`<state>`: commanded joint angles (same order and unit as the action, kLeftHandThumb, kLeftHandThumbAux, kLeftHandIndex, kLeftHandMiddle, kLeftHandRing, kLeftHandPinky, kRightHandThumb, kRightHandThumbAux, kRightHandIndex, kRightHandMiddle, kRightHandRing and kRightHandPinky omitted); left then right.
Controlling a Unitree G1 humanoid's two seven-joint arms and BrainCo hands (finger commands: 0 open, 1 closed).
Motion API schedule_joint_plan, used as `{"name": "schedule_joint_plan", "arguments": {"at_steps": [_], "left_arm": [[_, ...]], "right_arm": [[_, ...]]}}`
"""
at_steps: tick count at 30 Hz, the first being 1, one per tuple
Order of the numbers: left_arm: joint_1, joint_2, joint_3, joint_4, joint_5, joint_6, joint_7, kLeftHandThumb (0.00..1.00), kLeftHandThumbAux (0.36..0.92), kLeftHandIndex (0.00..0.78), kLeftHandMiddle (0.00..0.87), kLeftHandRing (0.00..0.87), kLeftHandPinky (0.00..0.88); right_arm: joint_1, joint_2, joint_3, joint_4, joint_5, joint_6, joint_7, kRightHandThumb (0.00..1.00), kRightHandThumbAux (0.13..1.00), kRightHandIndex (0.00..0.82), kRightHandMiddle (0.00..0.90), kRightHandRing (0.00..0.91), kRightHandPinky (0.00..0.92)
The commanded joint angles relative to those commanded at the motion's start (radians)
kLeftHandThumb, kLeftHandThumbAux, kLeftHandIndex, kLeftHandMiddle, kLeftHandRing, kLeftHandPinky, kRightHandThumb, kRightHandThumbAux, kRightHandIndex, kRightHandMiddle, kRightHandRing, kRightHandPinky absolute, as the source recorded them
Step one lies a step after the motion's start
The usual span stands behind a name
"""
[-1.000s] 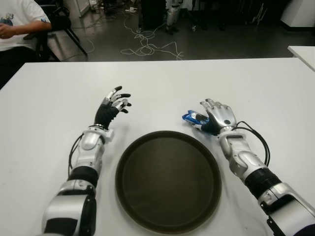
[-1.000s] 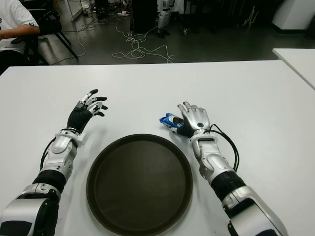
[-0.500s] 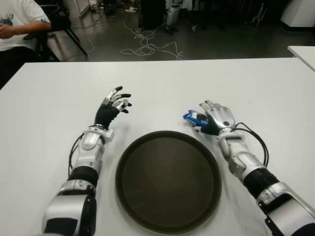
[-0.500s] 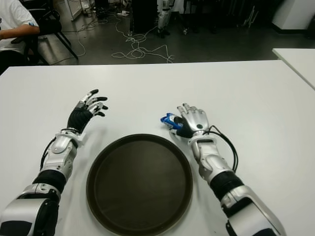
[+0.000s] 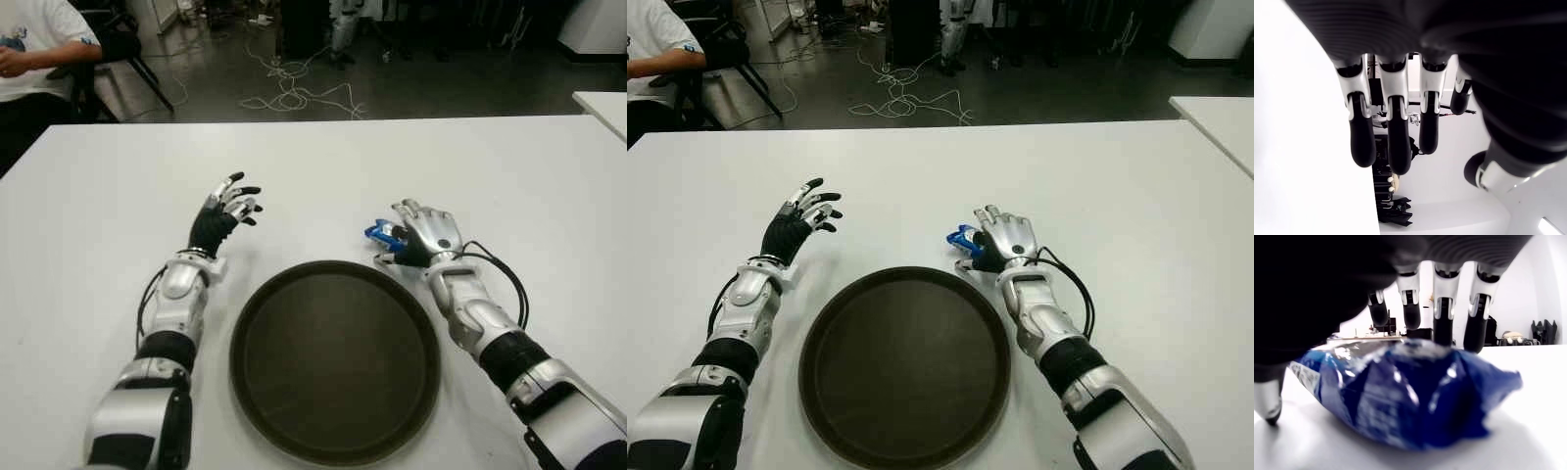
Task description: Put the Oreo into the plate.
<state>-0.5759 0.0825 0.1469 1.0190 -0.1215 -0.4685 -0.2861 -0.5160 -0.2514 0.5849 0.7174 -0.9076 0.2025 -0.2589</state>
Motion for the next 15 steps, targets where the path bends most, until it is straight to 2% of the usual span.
{"name": "schedule_joint_plan", "arguments": {"at_steps": [8, 15], "left_arm": [[0.002, -0.001, 0.001, -0.003, 0.004, 0.006, 0.012, 0.238, 0.641, 0.102, 0.285, 0.378, 0.455], [0.002, 0.001, -0.002, -0.006, 0.009, 0.008, 0.017, 0.243, 0.653, 0.108, 0.294, 0.392, 0.476]], "right_arm": [[-0.005, -0.007, 0.01, 0.019, 0.01, -0.026, -0.014, 0.0, 0.549, 0.217, 0.305, 0.41, 0.395], [-0.015, 0.0, -0.006, 0.045, 0.041, -0.045, 0.003, 0.0, 0.575, 0.208, 0.287, 0.379, 0.357]]}}
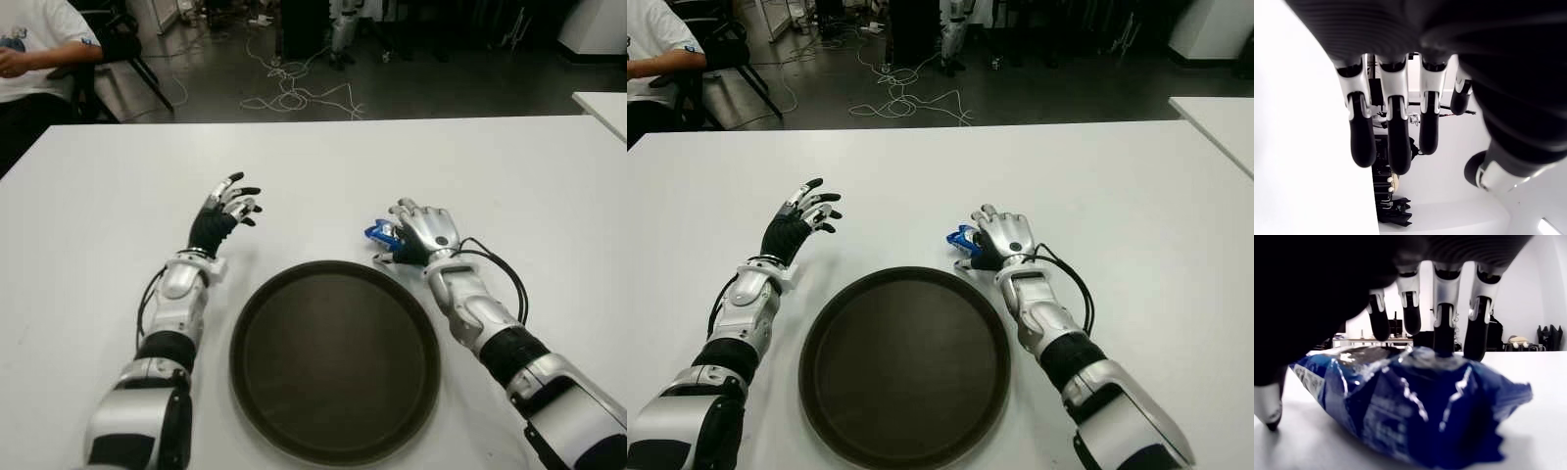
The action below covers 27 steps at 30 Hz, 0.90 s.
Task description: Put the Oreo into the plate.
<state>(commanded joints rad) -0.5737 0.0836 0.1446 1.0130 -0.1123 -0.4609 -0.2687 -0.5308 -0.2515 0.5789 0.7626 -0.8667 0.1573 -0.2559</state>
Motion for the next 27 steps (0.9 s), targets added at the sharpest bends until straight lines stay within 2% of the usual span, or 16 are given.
{"name": "schedule_joint_plan", "arguments": {"at_steps": [4, 12, 17, 23, 26, 27], "left_arm": [[0.0, 0.0, 0.002, -0.004, -0.006, 0.009, -0.006, 0.259, 0.661, 0.107, 0.298, 0.399, 0.48], [0.004, 0.0, 0.002, -0.01, -0.005, 0.013, -0.004, 0.241, 0.648, 0.101, 0.285, 0.389, 0.463], [0.005, 0.001, 0.002, -0.013, -0.004, 0.014, -0.003, 0.251, 0.649, 0.103, 0.285, 0.383, 0.469], [0.008, -0.001, 0.007, -0.021, -0.016, 0.017, -0.019, 0.264, 0.644, 0.106, 0.293, 0.389, 0.486], [0.008, -0.002, 0.008, -0.022, -0.015, 0.012, -0.016, 0.268, 0.645, 0.107, 0.293, 0.39, 0.478], [0.008, -0.002, 0.008, -0.022, -0.014, 0.011, -0.015, 0.263, 0.642, 0.107, 0.293, 0.389, 0.473]], "right_arm": [[-0.021, 0.01, -0.019, 0.049, 0.031, -0.004, 0.02, 0.0, 0.58, 0.197, 0.261, 0.343, 0.333], [-0.033, 0.013, -0.041, 0.078, 0.065, -0.012, 0.021, 0.0, 0.609, 0.196, 0.249, 0.306, 0.316], [-0.045, 0.008, -0.054, 0.106, 0.085, -0.034, 0.01, 0.0, 0.635, 0.238, 0.29, 0.345, 0.35], [-0.082, 0.012, -0.064, 0.19, 0.109, -0.072, -0.018, 0.0, 0.63, 0.274, 0.336, 0.403, 0.392], [-0.088, 0.014, -0.072, 0.198, 0.119, -0.071, -0.017, 0.0, 0.622, 0.286, 0.344, 0.402, 0.393], [-0.089, 0.014, -0.074, 0.197, 0.123, -0.07, -0.014, 0.0, 0.614, 0.281, 0.322, 0.366, 0.359]]}}
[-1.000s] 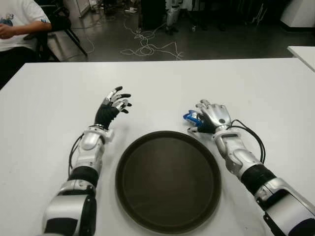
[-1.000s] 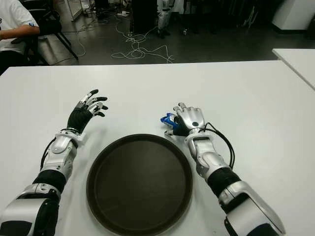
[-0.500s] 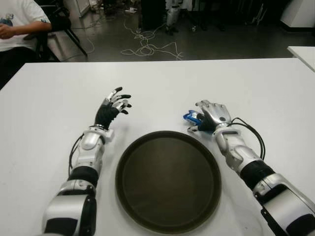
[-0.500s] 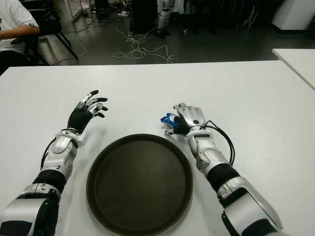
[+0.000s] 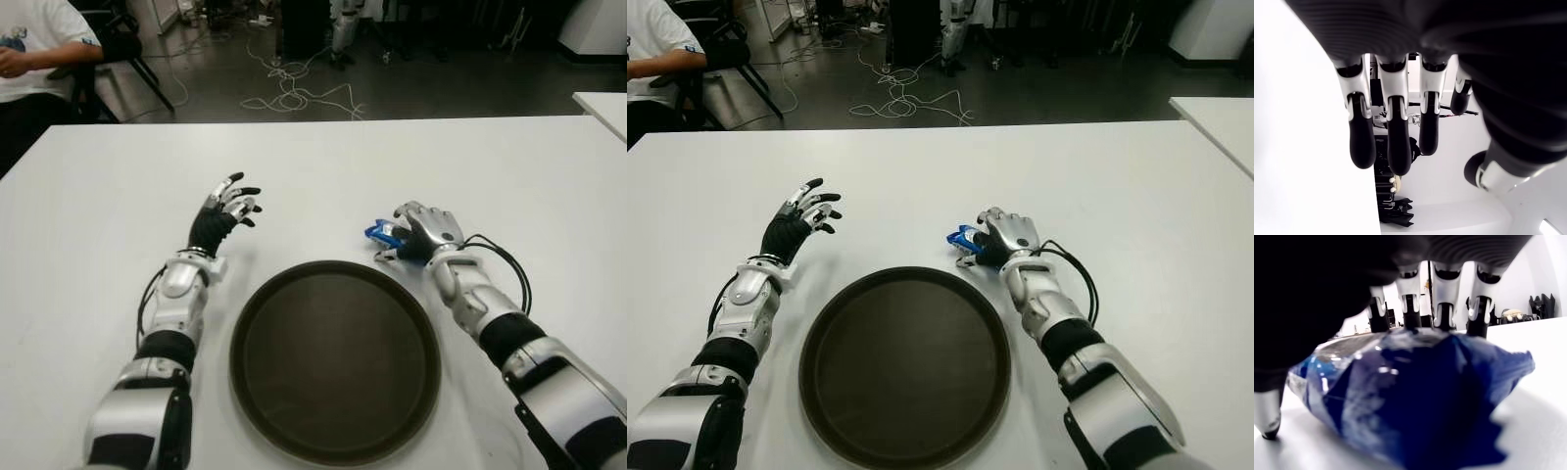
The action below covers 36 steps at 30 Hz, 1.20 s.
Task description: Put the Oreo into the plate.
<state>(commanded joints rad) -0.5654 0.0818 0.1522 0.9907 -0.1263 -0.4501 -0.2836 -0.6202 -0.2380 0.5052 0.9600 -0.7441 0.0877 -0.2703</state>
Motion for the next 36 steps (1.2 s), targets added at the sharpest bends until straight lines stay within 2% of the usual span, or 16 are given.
{"name": "schedule_joint_plan", "arguments": {"at_steps": [6, 15, 21, 29, 34, 36], "left_arm": [[0.002, 0.0, -0.002, -0.007, 0.003, 0.002, 0.005, 0.253, 0.644, 0.108, 0.293, 0.386, 0.467], [0.011, -0.001, -0.003, -0.026, 0.0, 0.018, 0.002, 0.278, 0.677, 0.109, 0.291, 0.383, 0.478], [0.01, -0.001, -0.003, -0.023, -0.005, 0.015, -0.004, 0.304, 0.683, 0.107, 0.286, 0.379, 0.481], [0.012, -0.003, -0.005, -0.024, -0.007, 0.009, -0.005, 0.282, 0.673, 0.106, 0.284, 0.376, 0.468], [0.013, -0.006, -0.004, -0.028, -0.009, 0.013, 0.0, 0.289, 0.679, 0.105, 0.282, 0.378, 0.472], [0.014, -0.005, -0.007, -0.029, -0.003, 0.015, 0.006, 0.291, 0.681, 0.105, 0.28, 0.379, 0.47]], "right_arm": [[0.001, -0.006, -0.005, -0.04, 0.012, 0.034, 0.038, 0.0, 0.576, 0.235, 0.246, 0.253, 0.262], [-0.008, -0.006, 0.001, -0.053, 0.012, 0.088, 0.113, 0.0, 0.525, 0.2, 0.189, 0.18, 0.204], [-0.012, -0.01, 0.01, -0.071, 0.008, 0.116, 0.167, 0.0, 0.514, 0.194, 0.173, 0.161, 0.184], [-0.009, -0.017, 0.022, -0.095, 0.006, 0.138, 0.229, 0.0, 0.512, 0.204, 0.177, 0.165, 0.165], [-0.006, -0.024, 0.027, -0.104, 0.003, 0.134, 0.241, 0.0, 0.511, 0.209, 0.177, 0.167, 0.172], [-0.002, -0.033, 0.036, -0.104, -0.012, 0.127, 0.209, 0.0, 0.512, 0.208, 0.176, 0.17, 0.184]]}}
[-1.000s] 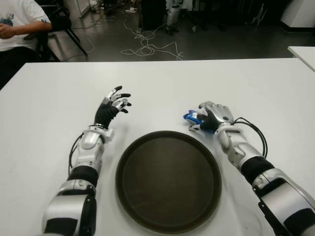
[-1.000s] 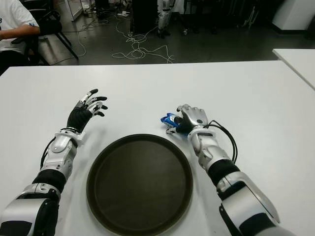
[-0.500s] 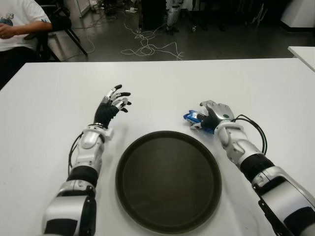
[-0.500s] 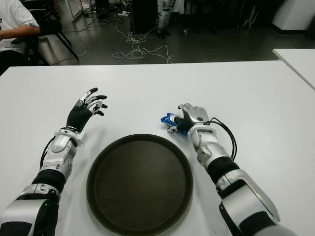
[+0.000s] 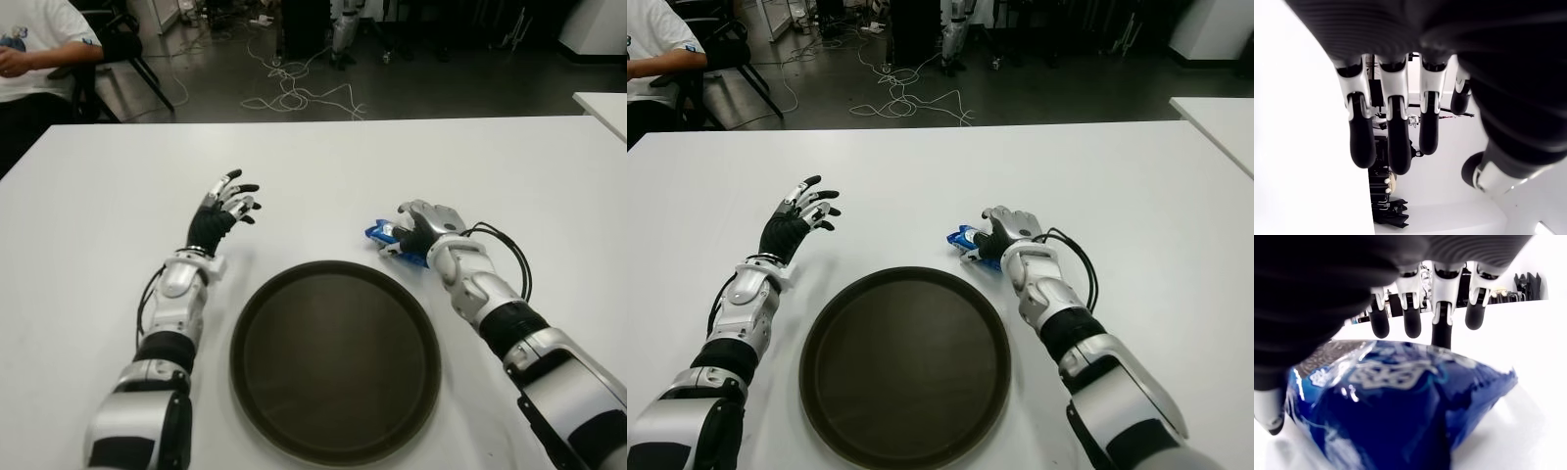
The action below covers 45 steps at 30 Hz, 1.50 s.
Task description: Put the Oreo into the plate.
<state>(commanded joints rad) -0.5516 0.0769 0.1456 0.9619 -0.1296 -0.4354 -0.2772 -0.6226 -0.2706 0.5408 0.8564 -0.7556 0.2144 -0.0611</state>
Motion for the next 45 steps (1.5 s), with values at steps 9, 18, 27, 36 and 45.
{"name": "schedule_joint_plan", "arguments": {"at_steps": [9, 18, 27, 36, 45], "left_arm": [[0.005, -0.002, -0.005, -0.005, 0.002, -0.001, 0.007, 0.255, 0.673, 0.098, 0.273, 0.365, 0.443], [0.01, -0.005, -0.007, -0.013, 0.001, -0.009, 0.006, 0.262, 0.68, 0.098, 0.28, 0.357, 0.435], [0.015, -0.003, -0.013, -0.019, 0.008, -0.018, 0.007, 0.223, 0.641, 0.1, 0.288, 0.374, 0.468], [0.025, -0.002, -0.02, -0.043, 0.012, -0.003, 0.015, 0.228, 0.663, 0.1, 0.279, 0.366, 0.451], [0.025, -0.005, -0.019, -0.046, 0.008, -0.002, 0.021, 0.255, 0.683, 0.105, 0.282, 0.372, 0.45]], "right_arm": [[0.026, -0.016, -0.001, -0.033, -0.027, -0.014, -0.163, 0.076, 0.655, 0.402, 0.367, 0.377, 0.441], [0.046, -0.019, -0.033, -0.045, 0.002, -0.068, -0.255, 0.227, 0.769, 0.542, 0.654, 0.665, 0.673], [0.055, -0.018, -0.057, -0.047, 0.013, -0.102, -0.273, 0.227, 0.822, 0.556, 0.685, 0.7, 0.708], [0.065, -0.016, -0.078, -0.064, 0.024, -0.107, -0.292, 0.245, 0.839, 0.571, 0.7, 0.719, 0.727], [0.067, -0.018, -0.087, -0.067, 0.027, -0.12, -0.293, 0.271, 0.834, 0.574, 0.705, 0.719, 0.717]]}}
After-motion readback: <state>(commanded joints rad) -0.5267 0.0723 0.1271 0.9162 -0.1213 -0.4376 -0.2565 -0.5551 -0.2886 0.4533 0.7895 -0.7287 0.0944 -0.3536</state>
